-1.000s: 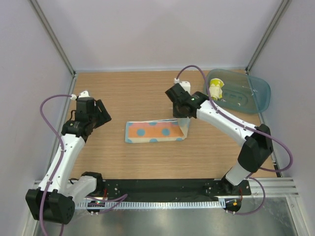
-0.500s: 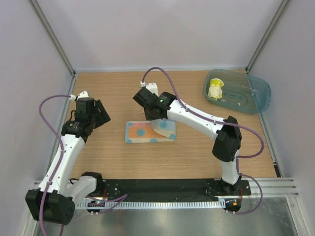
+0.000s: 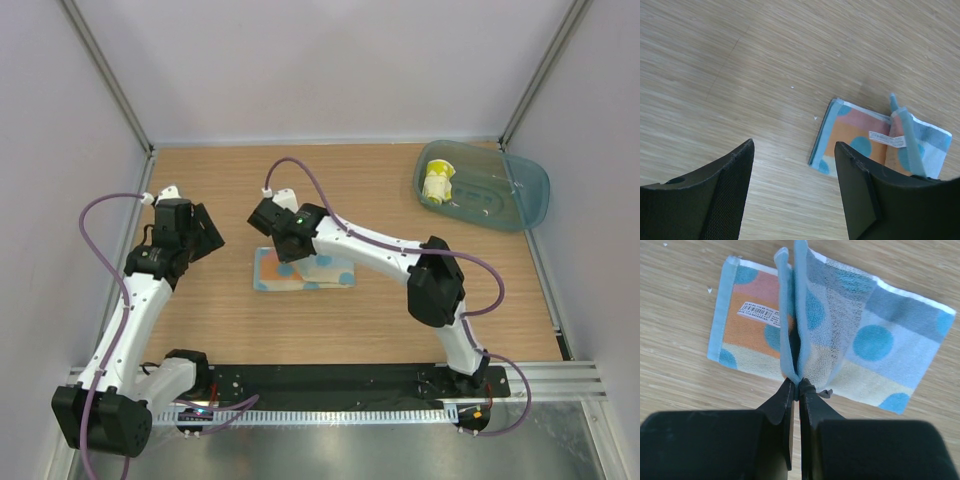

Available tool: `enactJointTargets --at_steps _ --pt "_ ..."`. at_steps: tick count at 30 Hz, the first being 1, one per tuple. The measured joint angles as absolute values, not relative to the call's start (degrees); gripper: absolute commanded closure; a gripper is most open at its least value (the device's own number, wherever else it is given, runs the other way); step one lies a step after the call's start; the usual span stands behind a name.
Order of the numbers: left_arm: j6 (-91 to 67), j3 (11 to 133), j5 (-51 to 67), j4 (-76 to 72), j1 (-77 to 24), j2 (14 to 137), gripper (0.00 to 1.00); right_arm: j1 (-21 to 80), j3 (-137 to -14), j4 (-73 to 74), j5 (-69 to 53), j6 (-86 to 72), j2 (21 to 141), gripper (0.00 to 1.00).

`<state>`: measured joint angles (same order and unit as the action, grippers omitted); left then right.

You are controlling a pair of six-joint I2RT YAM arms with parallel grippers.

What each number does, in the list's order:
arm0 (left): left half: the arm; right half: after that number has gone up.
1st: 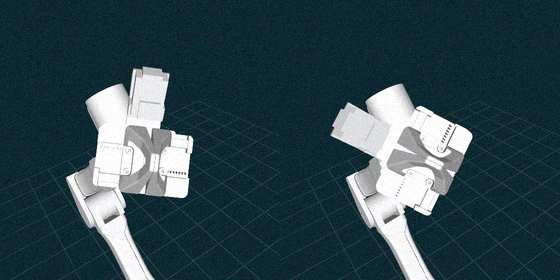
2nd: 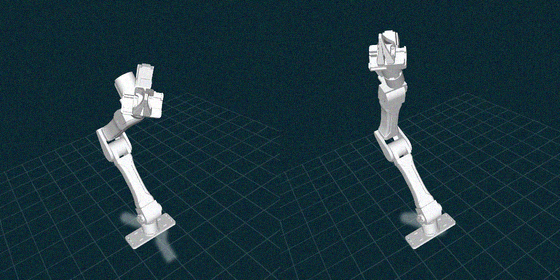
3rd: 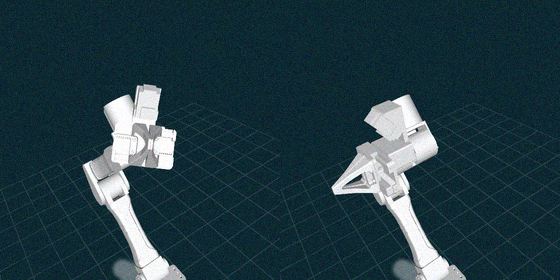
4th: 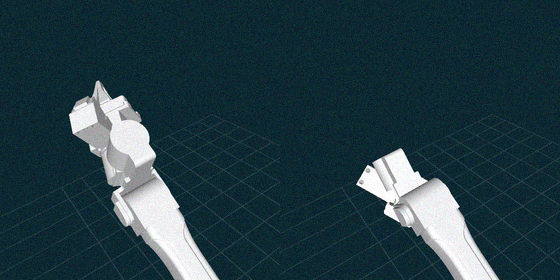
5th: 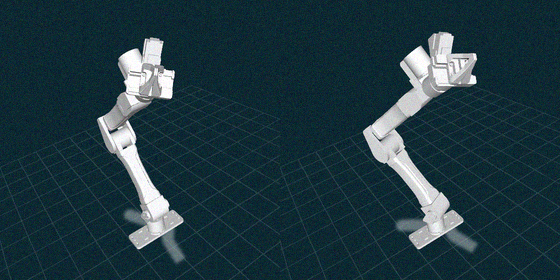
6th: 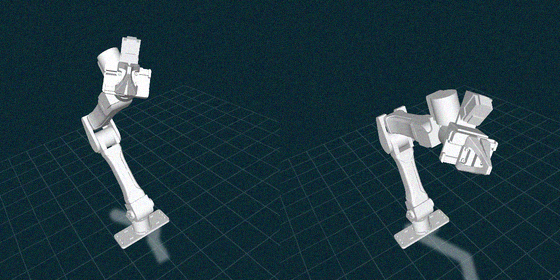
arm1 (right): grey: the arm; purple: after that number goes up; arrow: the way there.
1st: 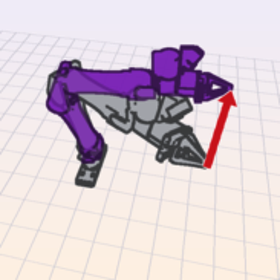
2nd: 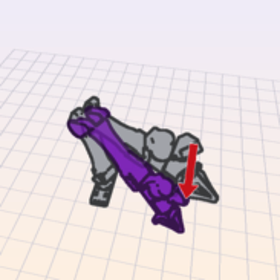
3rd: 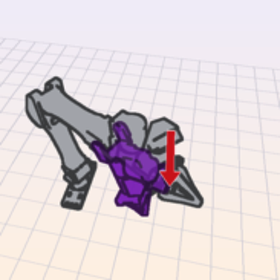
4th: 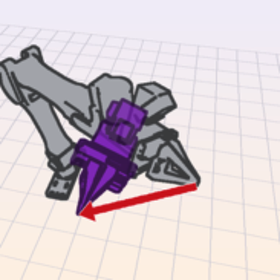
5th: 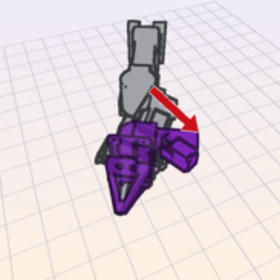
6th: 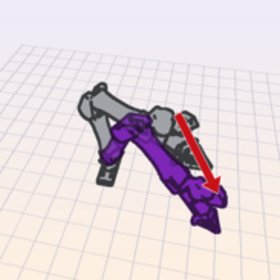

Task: Roll the towels
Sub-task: Fold the towel

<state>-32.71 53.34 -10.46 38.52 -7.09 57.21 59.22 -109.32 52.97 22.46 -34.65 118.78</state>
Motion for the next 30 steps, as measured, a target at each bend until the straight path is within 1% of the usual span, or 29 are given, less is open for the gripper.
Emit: enactJointTargets --at_steps 2,4,6,7,8,9,11,14,16,17,21,25,27,30 --pt "-32.73 53.34 -10.52 38.59 -7.09 57.21 0.33 59.90 -109.43 52.05 21.87 -34.68 120.11 0.99" --pt "-32.73 53.34 -10.55 38.63 -7.09 57.21 0.33 60.45 -109.47 51.11 21.12 -34.79 121.36 0.94" --pt "-32.73 53.34 -10.55 38.63 -7.09 57.21 0.33 61.06 -109.78 50.11 20.23 -34.89 122.96 0.82" --pt "-32.73 53.34 -10.57 38.65 -7.09 57.21 0.34 61.25 -109.97 49.41 19.75 -35.03 123.76 0.72" --pt "-32.71 53.34 -10.59 38.70 -7.09 57.21 0.33 61.43 -110.04 48.77 19.35 -35.33 124.40 0.52" --pt "-32.71 53.34 -10.61 38.74 -7.09 57.21 0.34 61.58 -110.06 47.92 18.81 -35.77 125.10 0.44" --pt "-32.73 53.34 -10.96 38.94 -7.09 57.21 0.33 61.93 -110.06 46.37 17.67 -35.64 126.37 0.34" --pt "-32.73 53.34 -11.35 39.29 -7.07 57.21 0.33 62.22 -110.06 44.27 16.23 -35.42 127.57 0.27" --pt "-32.73 53.34 -11.55 39.51 -7.07 57.23 0.33 62.30 -110.02 43.31 15.40 -35.27 127.66 0.24" --pt "-32.73 53.34 -11.60 39.59 -7.07 57.23 0.33 62.30 -109.97 42.74 15.25 -35.18 127.46 0.20" --pt "-32.67 53.34 -11.33 39.70 -7.07 57.69 0.36 62.30 -106.32 39.59 15.29 -34.37 123.66 0.17" --pt "-32.34 53.34 -7.84 39.46 -7.01 59.37 0.38 61.56 -98.28 37.71 15.27 -34.30 114.06 0.16" --pt "-32.25 53.34 -4.10 38.85 -7.07 61.10 0.40 60.12 -92.86 36.88 14.83 -34.39 106.87 0.16" --pt "-32.36 53.47 0.69 37.71 -8.05 64.73 0.41 55.83 -86.15 34.83 13.78 -34.83 98.32 0.24"
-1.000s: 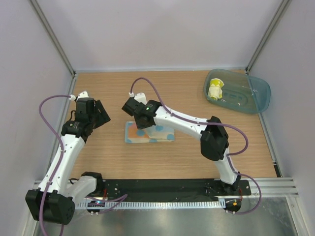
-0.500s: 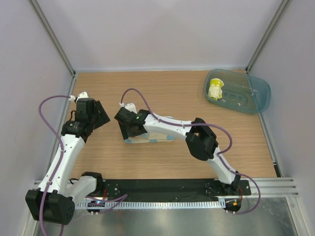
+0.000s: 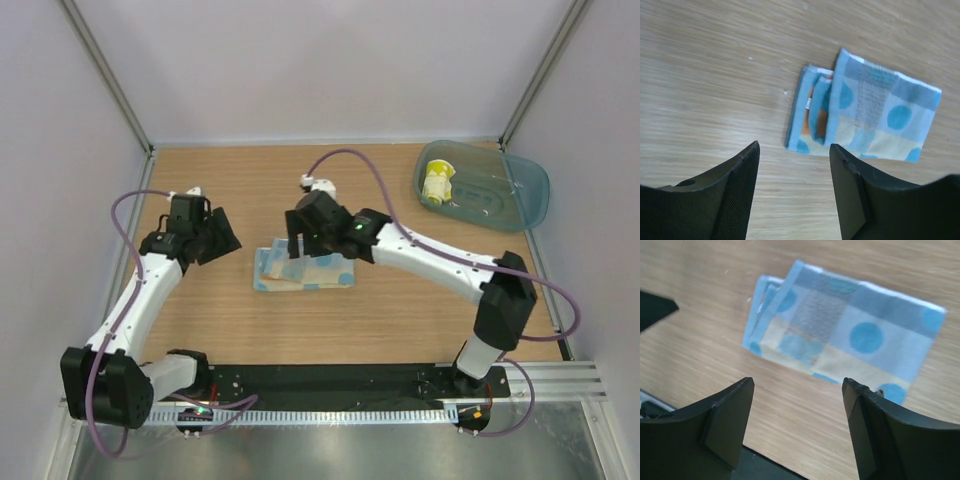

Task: Roll the towels
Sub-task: Fold the towel

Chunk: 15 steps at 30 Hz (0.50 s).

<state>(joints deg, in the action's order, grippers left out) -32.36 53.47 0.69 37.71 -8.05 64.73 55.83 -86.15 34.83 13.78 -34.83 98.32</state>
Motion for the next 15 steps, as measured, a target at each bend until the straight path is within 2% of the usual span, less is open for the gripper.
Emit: enactJointTargets --at_steps 3,4,7,10,15 --pt "-32.67 54.74 3.95 36.99 -10.83 70.26 0.43 48.42 -78.89 32.16 11.16 -35.88 92.60 0.39" --pt "-32.86 55.42 4.62 36.62 -11.92 72.38 0.44 45.74 -76.66 31.20 10.02 -36.14 91.85 0.49" --pt "-33.67 57.41 5.89 35.53 -14.57 77.76 0.45 39.99 -71.79 30.87 8.27 -36.29 92.23 0.63" --pt "-34.65 59.13 6.63 34.28 -16.25 82.46 0.47 38.22 -68.53 30.89 6.33 -36.16 93.23 0.68" --pt "-35.88 60.88 6.68 32.86 -18.13 87.88 0.48 38.61 -67.57 29.32 2.92 -36.12 94.54 0.70"
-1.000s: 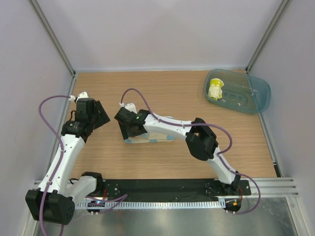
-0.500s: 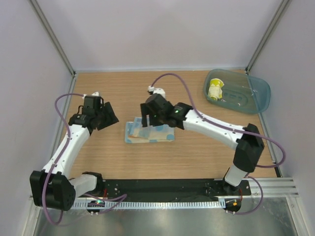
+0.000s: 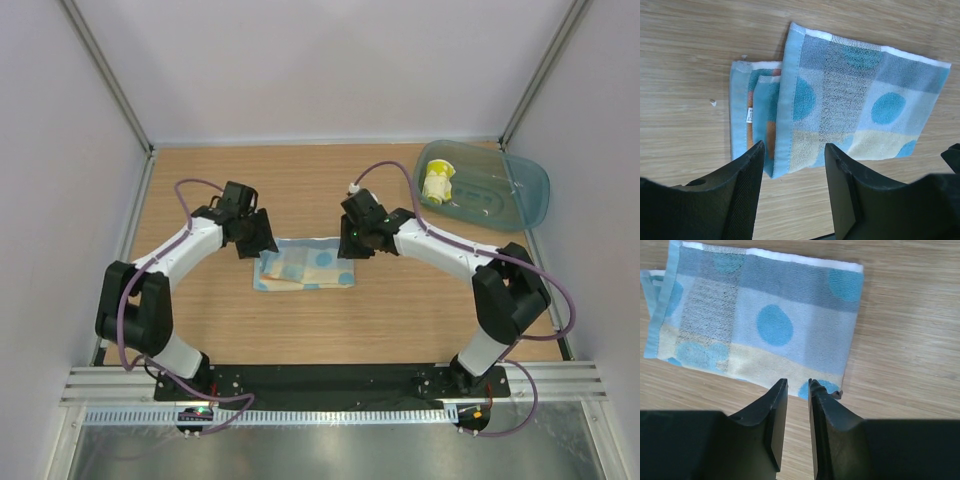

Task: Roll the towels
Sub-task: Fold the towel

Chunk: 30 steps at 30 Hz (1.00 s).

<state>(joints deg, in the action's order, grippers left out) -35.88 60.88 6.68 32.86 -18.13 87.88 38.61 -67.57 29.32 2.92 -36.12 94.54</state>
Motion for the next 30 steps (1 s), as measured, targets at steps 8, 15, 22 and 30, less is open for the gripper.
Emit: enactJointTargets --at_steps 8,15,22,30 --pt "-37.10 60.93 7.51 31.64 -20.03 91.79 0.51 38.37 -65.89 24.62 -1.23 -36.14 98.94 0.74" --pt "-37.34 60.93 8.01 31.46 -20.25 93.91 0.56 37.74 -63.94 22.31 -3.53 -36.14 104.20 0.76" --pt "-37.08 60.93 6.20 32.08 -20.25 95.09 0.49 37.43 -63.72 20.91 -4.29 -36.14 104.27 0.76" --pt "-37.04 60.93 5.04 32.21 -20.25 95.85 0.57 37.39 -63.72 20.86 -4.47 -36.12 104.27 0.77"
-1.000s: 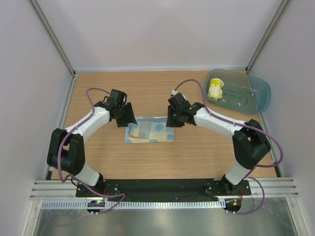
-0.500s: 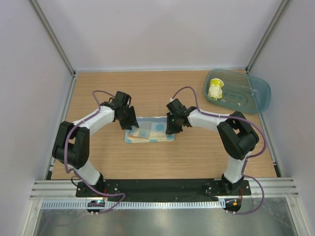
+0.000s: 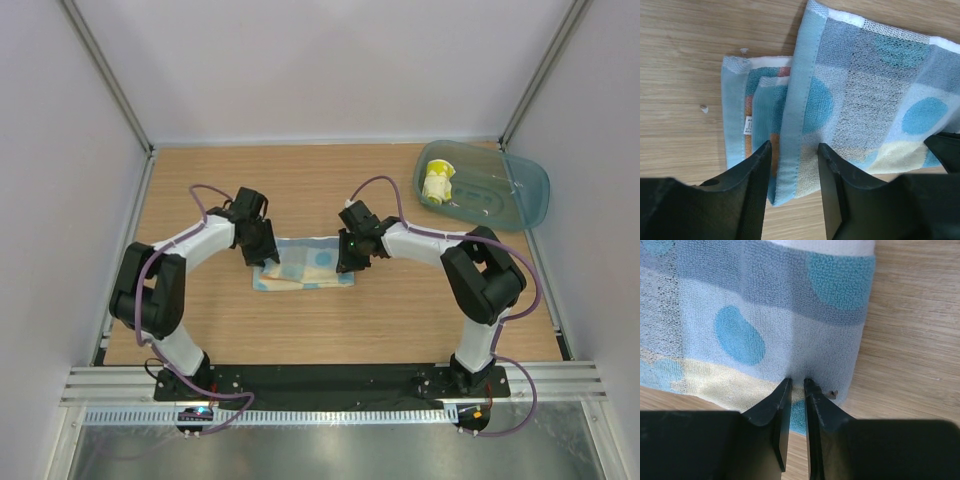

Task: Roll the towels
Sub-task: Fold the towel

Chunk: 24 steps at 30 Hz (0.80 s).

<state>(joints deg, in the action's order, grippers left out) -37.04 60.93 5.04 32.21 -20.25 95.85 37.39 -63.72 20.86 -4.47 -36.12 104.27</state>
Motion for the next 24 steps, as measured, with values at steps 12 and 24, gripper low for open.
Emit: enactJointTargets --at_steps 12,24 --pt "-36.88 58.85 8.86 31.55 -20.40 92.88 1.00 37.39 -63.72 20.95 -4.45 -36.07 104.27 0.76" --pt "-37.58 51.57 0.43 33.17 -23.90 81.54 1.00 37.47 -64.82 22.46 -5.19 -35.66 104.12 0.54"
